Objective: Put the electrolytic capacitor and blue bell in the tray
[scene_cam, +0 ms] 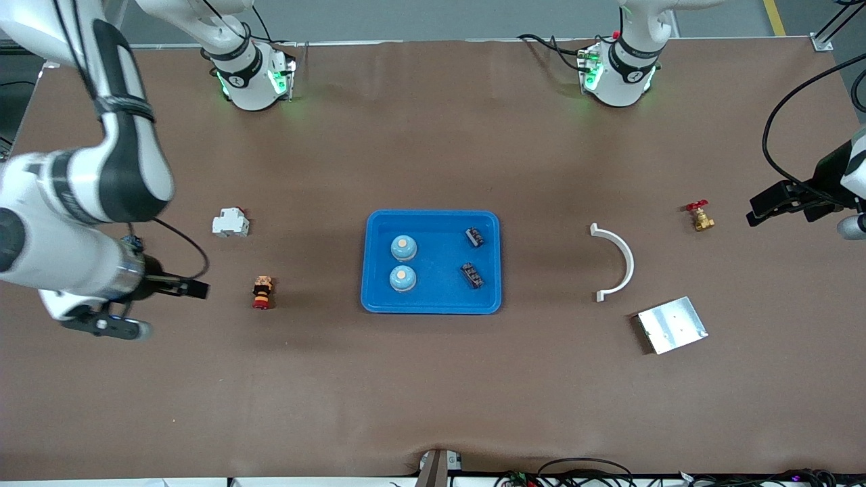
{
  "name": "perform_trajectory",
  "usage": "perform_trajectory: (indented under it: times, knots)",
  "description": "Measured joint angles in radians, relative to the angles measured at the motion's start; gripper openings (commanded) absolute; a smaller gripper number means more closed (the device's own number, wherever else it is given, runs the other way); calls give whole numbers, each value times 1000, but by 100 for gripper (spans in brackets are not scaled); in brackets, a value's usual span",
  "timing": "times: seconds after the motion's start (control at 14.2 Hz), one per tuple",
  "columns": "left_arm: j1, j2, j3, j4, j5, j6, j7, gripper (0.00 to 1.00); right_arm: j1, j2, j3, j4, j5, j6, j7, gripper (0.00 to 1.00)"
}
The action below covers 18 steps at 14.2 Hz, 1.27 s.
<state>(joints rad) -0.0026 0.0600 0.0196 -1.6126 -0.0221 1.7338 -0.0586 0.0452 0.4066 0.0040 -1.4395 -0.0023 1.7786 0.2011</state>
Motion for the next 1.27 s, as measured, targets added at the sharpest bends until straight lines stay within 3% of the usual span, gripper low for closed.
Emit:
perform_trajectory:
  times: [0.28,0.71,1.27]
  knots:
    - [0,1,0,1,0,0,0,100,-75,-126,1,-76,0,-4,-129,100]
    - [0,2,0,1,0,-1,0,100,-85,-319,14,-246,0,7,-145,100]
    - [1,9,0,1,0,-2,0,100,-81,-429,28,-260,0,-68,-147,100]
